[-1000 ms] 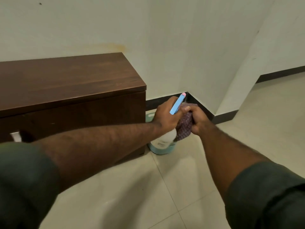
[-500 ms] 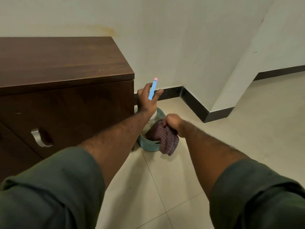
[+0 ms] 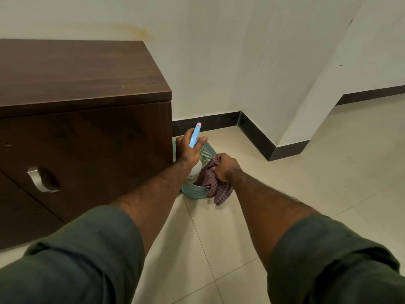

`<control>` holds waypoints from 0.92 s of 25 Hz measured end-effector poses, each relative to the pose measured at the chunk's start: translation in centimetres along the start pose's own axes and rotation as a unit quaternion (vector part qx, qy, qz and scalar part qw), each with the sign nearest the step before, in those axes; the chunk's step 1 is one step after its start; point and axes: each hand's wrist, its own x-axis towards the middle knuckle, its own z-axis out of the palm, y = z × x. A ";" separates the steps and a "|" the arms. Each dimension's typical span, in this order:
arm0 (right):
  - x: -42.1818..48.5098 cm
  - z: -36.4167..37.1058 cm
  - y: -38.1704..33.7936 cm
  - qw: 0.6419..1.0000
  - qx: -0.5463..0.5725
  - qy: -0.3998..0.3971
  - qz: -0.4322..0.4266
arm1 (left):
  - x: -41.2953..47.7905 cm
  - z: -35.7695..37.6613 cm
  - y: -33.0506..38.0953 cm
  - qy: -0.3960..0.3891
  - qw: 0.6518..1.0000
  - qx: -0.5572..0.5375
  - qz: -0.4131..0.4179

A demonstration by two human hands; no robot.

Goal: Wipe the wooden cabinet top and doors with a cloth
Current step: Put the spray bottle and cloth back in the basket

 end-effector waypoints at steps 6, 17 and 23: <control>-0.2 0.2 0.6 0.999 -0.011 0.021 0.024 | 0.0 -0.4 -1.4 -0.021 0.999 0.026 -0.023; -1.5 0.4 0.1 0.992 0.070 0.108 -0.007 | -0.1 -0.7 0.1 0.053 0.993 -0.103 0.008; -1.7 0.4 1.1 0.991 0.102 0.060 -0.061 | -0.4 -0.5 -0.7 0.077 0.985 -0.117 -0.104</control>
